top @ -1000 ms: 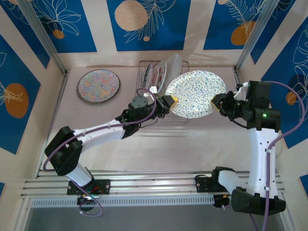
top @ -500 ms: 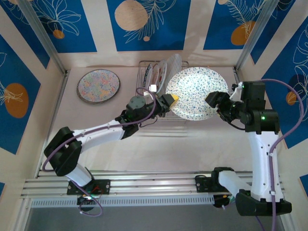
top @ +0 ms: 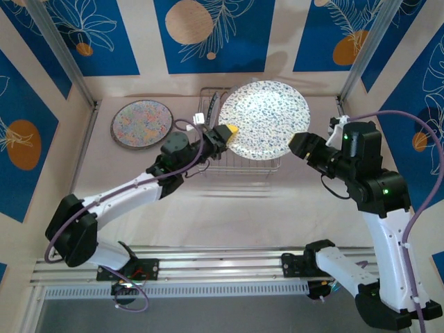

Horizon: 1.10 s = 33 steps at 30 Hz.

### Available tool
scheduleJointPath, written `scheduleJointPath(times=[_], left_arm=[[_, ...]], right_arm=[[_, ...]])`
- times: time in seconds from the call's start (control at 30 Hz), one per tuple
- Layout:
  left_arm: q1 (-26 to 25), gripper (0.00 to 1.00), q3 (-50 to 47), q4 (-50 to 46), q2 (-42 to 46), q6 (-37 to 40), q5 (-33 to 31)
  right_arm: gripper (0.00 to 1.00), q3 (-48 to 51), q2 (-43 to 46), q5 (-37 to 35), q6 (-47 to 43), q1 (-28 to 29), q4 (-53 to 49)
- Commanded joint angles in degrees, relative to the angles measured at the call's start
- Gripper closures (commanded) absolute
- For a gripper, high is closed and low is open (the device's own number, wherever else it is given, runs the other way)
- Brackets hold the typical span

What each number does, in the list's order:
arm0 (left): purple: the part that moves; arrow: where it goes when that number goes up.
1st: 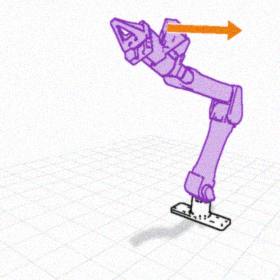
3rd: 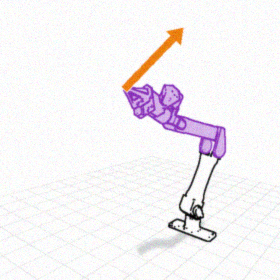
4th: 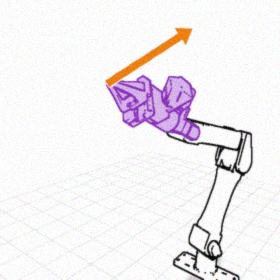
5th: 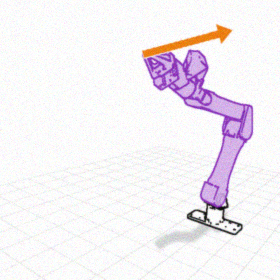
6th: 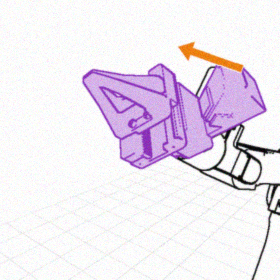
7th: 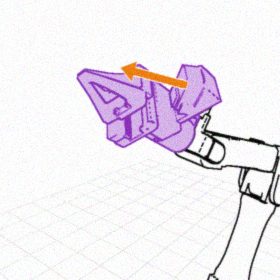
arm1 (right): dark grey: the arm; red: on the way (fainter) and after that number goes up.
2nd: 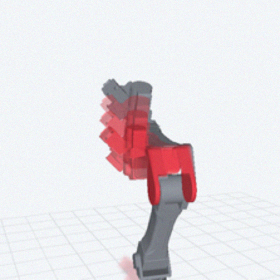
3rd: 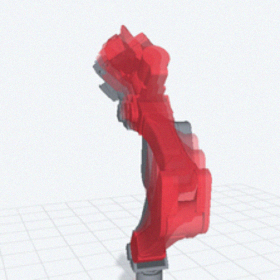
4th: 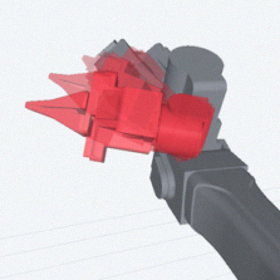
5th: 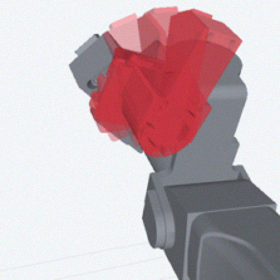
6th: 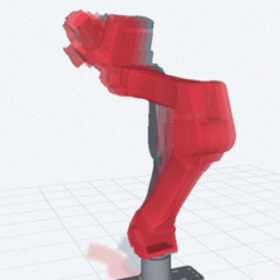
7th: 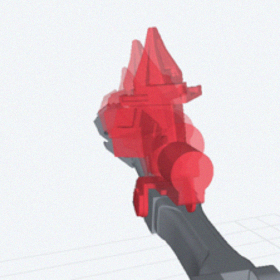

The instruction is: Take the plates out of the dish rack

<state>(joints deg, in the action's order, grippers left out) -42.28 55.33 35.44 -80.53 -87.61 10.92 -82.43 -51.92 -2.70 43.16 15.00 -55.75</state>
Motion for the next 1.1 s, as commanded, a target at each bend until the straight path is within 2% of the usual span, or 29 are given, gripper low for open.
scheduleJointPath(times=[0.0,0.4,0.6,0.87,1.07], left_arm=[[2.7,1.00,-0.7,2.4,4.8,-0.2,0.9],[16.3,1.00,-5.5,-3.9,15.3,-0.9,4.1],[23.7,1.00,-9.2,-6.3,20.3,-1.6,5.8],[32.9,1.00,-15.5,-9.3,26.6,-1.2,6.9],[39.2,1.00,-20.3,-10.2,29.8,-1.3,7.7]], right_arm=[[0.37,-0.6,-0.1,-3.9,-2.2,4.5,6.7],[0.38,3.5,-4.7,-10.0,-20.5,26.7,27.9],[0.37,5.3,-7.2,-13.2,-31.0,35.6,36.4],[0.33,5.3,-11.3,-17.1,-42.3,44.0,41.7],[0.31,4.1,-12.6,-16.3,-43.5,44.6,41.2]])
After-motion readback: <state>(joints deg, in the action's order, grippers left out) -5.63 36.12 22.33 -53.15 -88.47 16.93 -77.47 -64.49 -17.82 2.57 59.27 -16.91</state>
